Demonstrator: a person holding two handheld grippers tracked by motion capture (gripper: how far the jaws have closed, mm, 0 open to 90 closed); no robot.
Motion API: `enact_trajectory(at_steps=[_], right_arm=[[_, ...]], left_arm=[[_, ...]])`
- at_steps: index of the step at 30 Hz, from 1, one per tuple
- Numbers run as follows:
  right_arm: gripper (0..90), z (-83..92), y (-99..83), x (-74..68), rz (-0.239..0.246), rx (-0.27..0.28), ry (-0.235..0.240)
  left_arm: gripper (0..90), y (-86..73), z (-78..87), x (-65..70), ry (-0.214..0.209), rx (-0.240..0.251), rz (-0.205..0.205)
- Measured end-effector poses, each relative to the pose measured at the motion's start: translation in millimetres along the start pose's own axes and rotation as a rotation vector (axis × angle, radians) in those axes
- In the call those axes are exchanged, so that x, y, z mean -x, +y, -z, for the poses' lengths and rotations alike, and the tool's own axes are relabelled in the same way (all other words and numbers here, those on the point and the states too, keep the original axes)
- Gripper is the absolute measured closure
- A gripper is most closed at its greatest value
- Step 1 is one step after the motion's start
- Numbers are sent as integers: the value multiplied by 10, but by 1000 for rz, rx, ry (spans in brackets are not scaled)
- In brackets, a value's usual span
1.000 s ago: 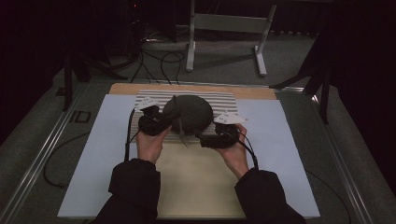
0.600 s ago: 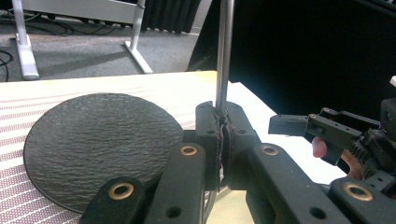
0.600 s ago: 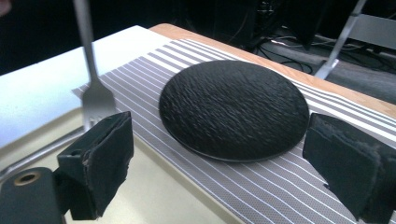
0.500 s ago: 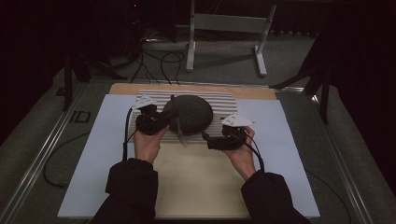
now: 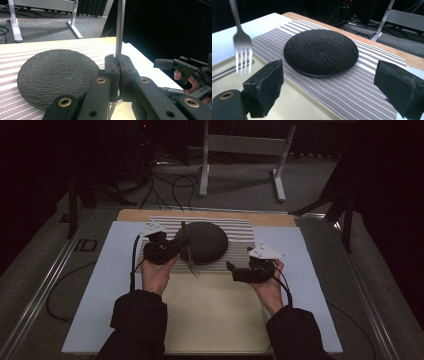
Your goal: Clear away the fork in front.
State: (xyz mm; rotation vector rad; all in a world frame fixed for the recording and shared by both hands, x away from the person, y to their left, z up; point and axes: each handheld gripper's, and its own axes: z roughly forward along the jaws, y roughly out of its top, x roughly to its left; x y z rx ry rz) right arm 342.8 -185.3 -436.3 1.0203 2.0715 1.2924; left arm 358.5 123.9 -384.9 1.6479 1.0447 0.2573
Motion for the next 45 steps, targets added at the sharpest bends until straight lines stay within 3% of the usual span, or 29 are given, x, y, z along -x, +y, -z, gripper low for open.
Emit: enact_trajectory(at_steps=[25,30,45], right_arm=[[91,449,-412,390,-39,49,-34],[92,539,-485,390,-39,78,-40],[92,736,-753,468,-86,75,-67]], left_arm=[[874,27,109,-53,14,-7,-6],[875,30,127,-67,16,-7,-3],[874,23,215,-121,24,-15,4]])
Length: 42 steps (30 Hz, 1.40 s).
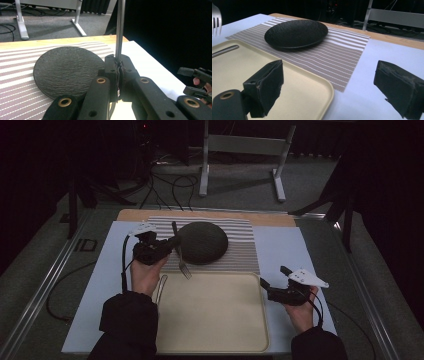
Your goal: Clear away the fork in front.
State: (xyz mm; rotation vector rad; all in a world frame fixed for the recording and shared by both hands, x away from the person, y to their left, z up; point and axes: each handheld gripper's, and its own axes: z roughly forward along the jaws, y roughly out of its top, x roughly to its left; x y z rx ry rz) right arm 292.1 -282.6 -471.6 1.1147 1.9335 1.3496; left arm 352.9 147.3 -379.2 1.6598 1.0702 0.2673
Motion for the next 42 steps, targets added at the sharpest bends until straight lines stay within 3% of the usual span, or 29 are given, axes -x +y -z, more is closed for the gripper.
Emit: enact_trajectory(at_steps=[13,20,28,42], right_arm=[[92,57,-73,34,-22,10,-13],[92,48,-79,26,-7,13,-17],[92,48,-94,29,-3,5,-24],[94,45,-101,31,-6,-1,-24]], left_arm=[[875,-67,63,-53,-4,-34,5],[874,-120,84,-67,-9,-48,6],[874,-236,109,-82,-15,-80,6],[874,-427,160,-137,-36,-108,40]])
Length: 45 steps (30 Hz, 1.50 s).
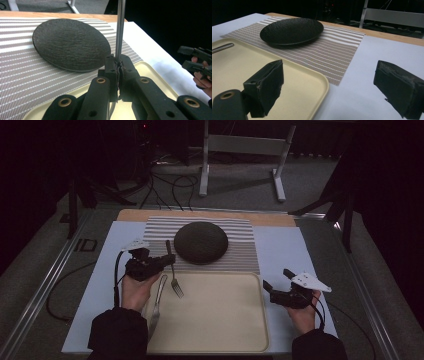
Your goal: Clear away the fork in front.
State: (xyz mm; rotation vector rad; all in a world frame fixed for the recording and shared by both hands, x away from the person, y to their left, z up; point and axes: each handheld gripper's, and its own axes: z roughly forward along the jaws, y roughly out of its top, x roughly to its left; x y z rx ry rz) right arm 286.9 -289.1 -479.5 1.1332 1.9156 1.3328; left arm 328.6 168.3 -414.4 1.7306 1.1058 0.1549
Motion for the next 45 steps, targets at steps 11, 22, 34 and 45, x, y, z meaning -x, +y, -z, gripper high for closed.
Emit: enact_trajectory(at_steps=[11,22,34,45], right_arm=[[94,2,-1,3,-1,-1,-3],[94,1,-5,9,-2,-3,-11],[94,2,-8,11,0,-4,-13],[95,2,-10,14,-1,-4,-14]], left_arm=[[874,-179,22,-76,1,-57,26],[873,-406,-50,-152,-21,-138,70],[839,-620,-173,-200,-35,-192,110],[813,-793,-220,-236,-45,-227,153]])
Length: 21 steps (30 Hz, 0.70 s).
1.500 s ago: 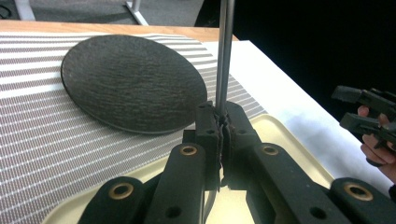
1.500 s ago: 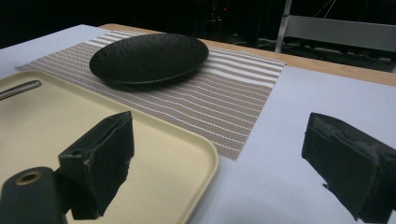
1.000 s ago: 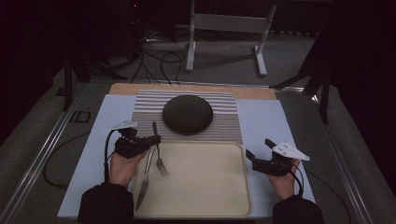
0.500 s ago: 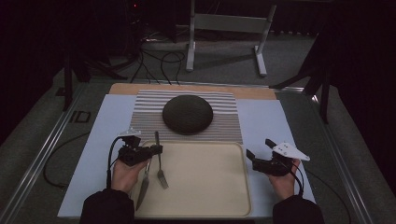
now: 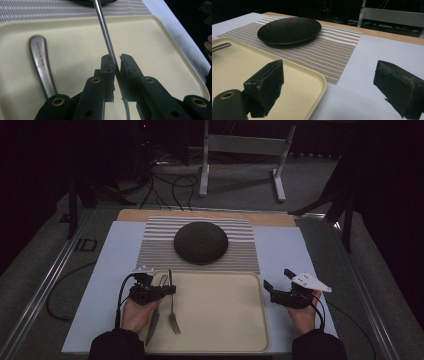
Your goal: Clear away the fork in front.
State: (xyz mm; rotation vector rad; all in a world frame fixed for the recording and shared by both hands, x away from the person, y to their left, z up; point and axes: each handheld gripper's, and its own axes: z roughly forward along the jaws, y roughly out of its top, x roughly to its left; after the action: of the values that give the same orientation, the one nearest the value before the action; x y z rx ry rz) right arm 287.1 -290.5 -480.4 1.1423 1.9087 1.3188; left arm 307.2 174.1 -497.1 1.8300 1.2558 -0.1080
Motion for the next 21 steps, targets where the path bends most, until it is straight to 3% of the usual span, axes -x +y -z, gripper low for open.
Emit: enact_trajectory(at_steps=[10,21], right_arm=[[95,-1,-3,3,-1,0,-1],[95,7,-2,6,-3,2,-3]], left_arm=[[795,-86,-44,-57,-11,-22,28],[772,-124,-78,-64,26,-47,24]])
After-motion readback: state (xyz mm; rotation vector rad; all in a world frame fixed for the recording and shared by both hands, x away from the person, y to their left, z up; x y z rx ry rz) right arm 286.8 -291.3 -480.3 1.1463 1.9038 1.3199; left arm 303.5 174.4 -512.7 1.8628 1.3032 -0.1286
